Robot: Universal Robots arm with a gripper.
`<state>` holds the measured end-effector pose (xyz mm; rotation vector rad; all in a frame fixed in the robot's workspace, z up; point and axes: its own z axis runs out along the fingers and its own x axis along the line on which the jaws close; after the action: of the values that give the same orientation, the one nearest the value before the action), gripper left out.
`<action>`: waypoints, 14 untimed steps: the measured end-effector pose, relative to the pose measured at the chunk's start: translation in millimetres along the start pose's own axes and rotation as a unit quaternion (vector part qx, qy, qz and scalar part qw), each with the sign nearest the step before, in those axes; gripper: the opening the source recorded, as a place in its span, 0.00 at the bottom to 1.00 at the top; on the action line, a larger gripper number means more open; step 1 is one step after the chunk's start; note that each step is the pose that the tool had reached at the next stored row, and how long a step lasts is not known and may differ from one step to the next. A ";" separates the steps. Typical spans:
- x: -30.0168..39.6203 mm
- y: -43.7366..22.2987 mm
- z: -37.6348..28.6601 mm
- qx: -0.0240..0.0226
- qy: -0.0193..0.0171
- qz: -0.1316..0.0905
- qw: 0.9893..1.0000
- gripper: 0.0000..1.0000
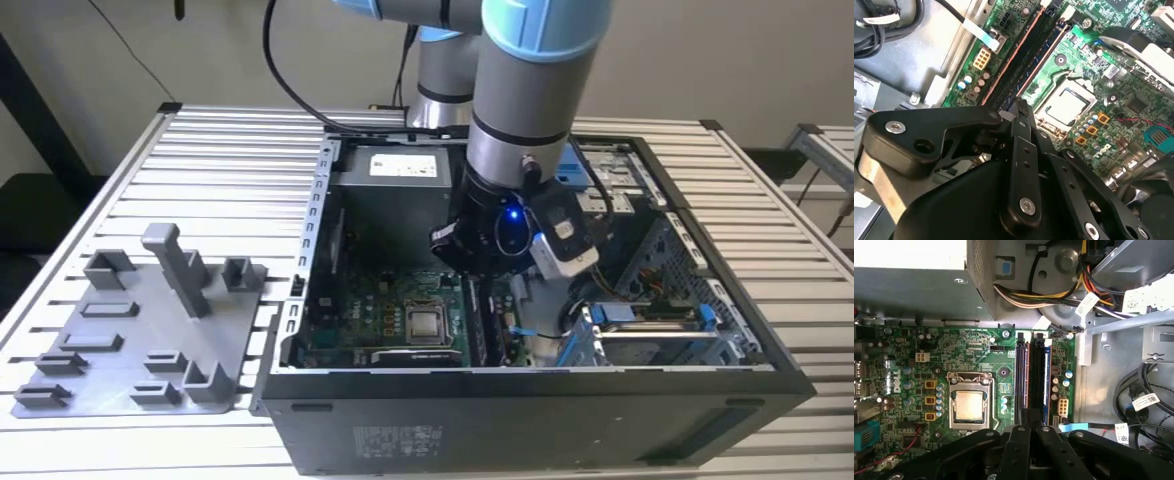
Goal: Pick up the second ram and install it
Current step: 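Insert the second ram into the second slot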
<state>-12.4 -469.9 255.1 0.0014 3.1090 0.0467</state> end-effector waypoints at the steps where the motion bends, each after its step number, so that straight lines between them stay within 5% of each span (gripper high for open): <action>1: 0.0 0.0 0.0 0.000 0.000 0.000 1.000 0.11; 9: 0.0 0.0 -0.2 0.000 0.000 0.000 1.000 0.11; 14: -0.3 0.3 -7.7 0.000 0.000 0.000 1.000 0.11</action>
<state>-12.3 -469.9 262.7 0.0013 3.1090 0.0468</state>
